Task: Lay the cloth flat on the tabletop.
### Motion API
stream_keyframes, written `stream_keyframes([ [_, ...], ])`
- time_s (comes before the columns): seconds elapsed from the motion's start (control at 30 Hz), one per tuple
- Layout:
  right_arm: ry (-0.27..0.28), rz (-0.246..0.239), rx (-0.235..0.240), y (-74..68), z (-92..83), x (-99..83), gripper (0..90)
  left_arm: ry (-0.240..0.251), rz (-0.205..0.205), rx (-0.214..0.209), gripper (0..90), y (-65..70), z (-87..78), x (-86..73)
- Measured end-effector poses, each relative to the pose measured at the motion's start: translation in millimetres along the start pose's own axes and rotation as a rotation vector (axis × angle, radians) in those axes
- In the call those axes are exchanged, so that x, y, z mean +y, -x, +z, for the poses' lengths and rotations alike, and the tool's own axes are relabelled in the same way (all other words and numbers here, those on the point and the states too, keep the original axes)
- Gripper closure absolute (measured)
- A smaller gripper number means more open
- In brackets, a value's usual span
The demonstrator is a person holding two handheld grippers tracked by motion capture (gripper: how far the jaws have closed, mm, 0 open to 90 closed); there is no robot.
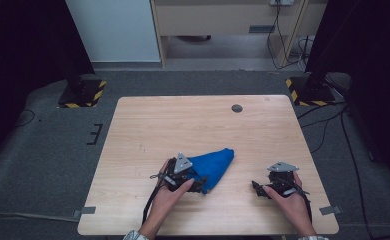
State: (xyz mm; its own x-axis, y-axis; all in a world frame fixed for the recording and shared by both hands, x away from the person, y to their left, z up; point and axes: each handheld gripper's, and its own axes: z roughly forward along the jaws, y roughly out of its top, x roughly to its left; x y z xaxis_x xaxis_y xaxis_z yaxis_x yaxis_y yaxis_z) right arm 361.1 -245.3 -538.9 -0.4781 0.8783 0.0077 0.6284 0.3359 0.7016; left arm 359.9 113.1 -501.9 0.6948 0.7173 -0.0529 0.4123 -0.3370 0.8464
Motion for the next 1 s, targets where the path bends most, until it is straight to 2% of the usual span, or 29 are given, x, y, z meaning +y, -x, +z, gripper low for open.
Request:
stream_keyframes([
  [0.1,0.009,-0.005,0.003,0.4,-0.6,-0.2,3.9,0.007,-0.033,0.026,4.9,-9.9,-17.1,-6.7],
  [0.2,0.032,-0.007,0.009,1.0,-3.7,-0.2,19.3,0.029,-0.048,0.050,5.9,-18.4,-30.5,-9.5],
  [0.27,0.060,-0.004,0.020,1.3,-6.4,2.7,23.8,0.026,-0.046,0.066,6.4,-23.6,-36.2,-12.0],
  [0.33,0.082,-0.019,0.037,-1.4,-9.9,9.1,33.2,0.021,-0.051,0.074,8.2,-29.2,-39.1,-14.1],
  [0.43,0.112,-0.058,0.068,-11.7,-15.8,22.9,42.4,-0.009,-0.067,0.086,12.3,-32.3,-38.5,-16.0],
  [0.5,0.122,-0.068,0.092,-20.7,-17.0,31.4,47.6,-0.040,-0.062,0.104,14.3,-31.6,-36.8,-17.8],
  [0.57,0.122,-0.089,0.119,-32.1,-16.7,41.6,53.6,-0.068,-0.037,0.112,18.9,-30.4,-35.5,-19.1],
  [0.67,0.121,-0.146,0.152,-50.8,-14.4,56.8,63.6,-0.091,-0.033,0.113,26.4,-29.3,-33.5,-20.5],
  [0.83,0.136,-0.177,0.216,-73.9,-11.4,74.4,70.2,-0.120,-0.022,0.116,35.2,-29.3,-30.9,-22.1],
  [0.9,0.134,-0.191,0.237,-83.8,-8.0,80.1,68.7,-0.125,-0.022,0.121,39.1,-29.7,-31.3,-21.8],
  [1.0,0.126,-0.212,0.259,-100.7,0.6,88.6,61.4,-0.121,-0.030,0.129,41.8,-30.2,-32.9,-21.6],
])
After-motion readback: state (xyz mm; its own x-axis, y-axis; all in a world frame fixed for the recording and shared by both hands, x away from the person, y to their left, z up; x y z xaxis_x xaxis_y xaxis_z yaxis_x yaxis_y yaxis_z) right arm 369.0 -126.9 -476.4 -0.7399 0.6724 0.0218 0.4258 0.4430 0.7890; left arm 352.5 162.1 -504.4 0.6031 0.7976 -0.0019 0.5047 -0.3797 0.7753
